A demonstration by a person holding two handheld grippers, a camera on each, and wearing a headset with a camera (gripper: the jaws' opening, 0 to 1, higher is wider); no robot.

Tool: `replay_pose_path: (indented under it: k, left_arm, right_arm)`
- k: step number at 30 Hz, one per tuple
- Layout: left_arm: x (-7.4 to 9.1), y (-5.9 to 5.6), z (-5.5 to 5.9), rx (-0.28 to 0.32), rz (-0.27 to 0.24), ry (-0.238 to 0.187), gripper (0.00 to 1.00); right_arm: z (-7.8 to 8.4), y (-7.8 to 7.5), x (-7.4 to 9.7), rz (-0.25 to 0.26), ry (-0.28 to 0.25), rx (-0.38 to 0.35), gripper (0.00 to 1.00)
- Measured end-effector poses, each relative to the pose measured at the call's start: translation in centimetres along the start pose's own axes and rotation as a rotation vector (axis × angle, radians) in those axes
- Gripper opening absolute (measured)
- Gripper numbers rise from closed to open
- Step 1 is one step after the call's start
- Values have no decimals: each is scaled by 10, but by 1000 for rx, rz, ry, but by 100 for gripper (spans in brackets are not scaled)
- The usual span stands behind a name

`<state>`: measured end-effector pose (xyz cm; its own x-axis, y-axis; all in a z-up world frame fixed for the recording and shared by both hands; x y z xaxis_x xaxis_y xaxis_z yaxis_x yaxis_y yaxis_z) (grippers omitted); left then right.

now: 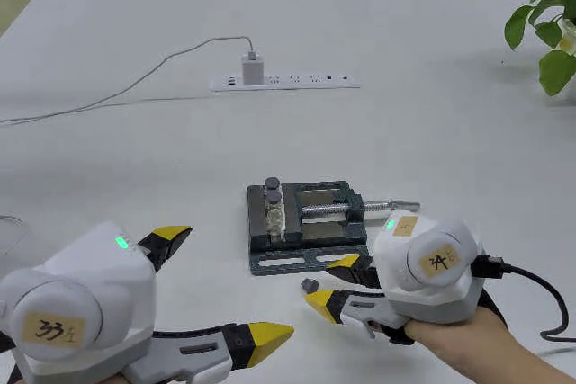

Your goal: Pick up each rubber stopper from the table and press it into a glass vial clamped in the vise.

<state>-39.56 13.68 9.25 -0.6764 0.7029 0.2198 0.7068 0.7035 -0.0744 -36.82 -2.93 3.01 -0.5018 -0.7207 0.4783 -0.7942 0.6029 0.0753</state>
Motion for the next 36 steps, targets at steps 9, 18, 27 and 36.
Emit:
replay_pose_path:
  k: [9,18,27,36]
  left_arm:
    - [0,-2,2,3,5,6,92]
    - [-2,-5,3,4,14,10,92]
    - [-2,-7,5,8,14,14,92]
    - [-3,-7,5,12,12,12,92]
  right_arm:
    - [4,1,-2,22,-6,-26,14]
    - [8,0,-3,33,-8,-49,12]
    - [8,2,-6,25,-8,-42,12]
    - [8,1,-8,33,-11,-56,10]
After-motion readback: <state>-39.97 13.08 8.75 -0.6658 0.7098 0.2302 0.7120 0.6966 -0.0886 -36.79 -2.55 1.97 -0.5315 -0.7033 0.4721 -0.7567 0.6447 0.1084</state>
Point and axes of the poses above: the centre of the closed fingertips' face, and the gripper's own axes: x roughly backward along the fingers, y roughly to its left, z roughly out of its underside, the point moved 7 cm from there along x, roughly backward along the fingers, and after that the axes turned 13 degrees about -y, right-handed, at the moved point
